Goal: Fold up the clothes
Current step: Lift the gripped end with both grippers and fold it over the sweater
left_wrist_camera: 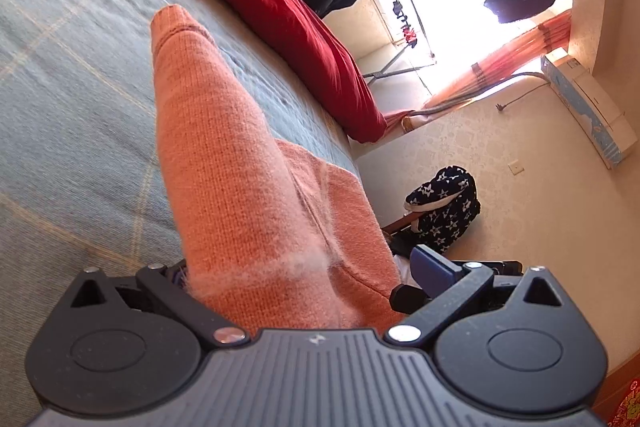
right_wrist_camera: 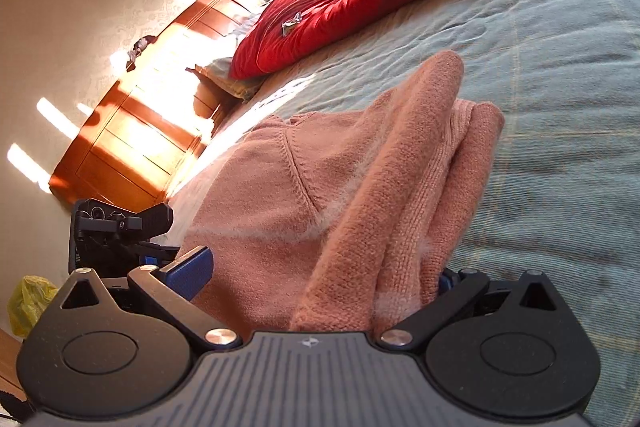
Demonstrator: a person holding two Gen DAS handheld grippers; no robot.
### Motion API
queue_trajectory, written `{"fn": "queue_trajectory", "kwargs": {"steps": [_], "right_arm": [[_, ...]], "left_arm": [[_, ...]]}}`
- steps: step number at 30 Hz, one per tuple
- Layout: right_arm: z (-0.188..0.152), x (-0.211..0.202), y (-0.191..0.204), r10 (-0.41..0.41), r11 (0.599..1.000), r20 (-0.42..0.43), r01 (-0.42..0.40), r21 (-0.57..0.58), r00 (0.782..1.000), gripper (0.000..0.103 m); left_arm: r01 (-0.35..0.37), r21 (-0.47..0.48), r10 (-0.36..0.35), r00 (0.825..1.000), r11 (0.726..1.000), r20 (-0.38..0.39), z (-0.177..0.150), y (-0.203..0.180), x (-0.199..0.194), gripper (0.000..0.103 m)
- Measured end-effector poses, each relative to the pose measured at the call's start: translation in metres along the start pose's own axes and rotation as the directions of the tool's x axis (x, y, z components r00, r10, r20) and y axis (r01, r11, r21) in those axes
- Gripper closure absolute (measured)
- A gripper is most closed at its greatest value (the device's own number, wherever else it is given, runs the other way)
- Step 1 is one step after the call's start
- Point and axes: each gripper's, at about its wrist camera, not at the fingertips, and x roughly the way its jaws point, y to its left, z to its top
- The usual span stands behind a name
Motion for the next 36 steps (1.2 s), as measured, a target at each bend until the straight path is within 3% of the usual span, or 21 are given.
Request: {"fn": "queue_trajectory", "kwargs": {"steps": [17,28,36], "right_arm": [[0.026,0.173,0.108,0.026,0.977,-0.093,-0.045,-0.210,0.995,0.000],[0.033,0.279,0.157,0.059,0.964,-0.085,-0.079,-0.253,0.995,0.000],[0.022,0.331,0.191,0.018,0.939,-0.039,-0.030,-0.342,0.999,0.000]], "left_arm": [[-0.101,-0.085,0.115,0.975,0.991,0.188,0.055,0.071,-0.117,0.003],[-0.151,-0.145,0.188,0.940,0.978,0.284,0.101,0.125,-0.179,0.003],[-0.175,-0.204,0.239,0.905,0.963,0.352,0.130,0.164,-0.209,0.003]]}}
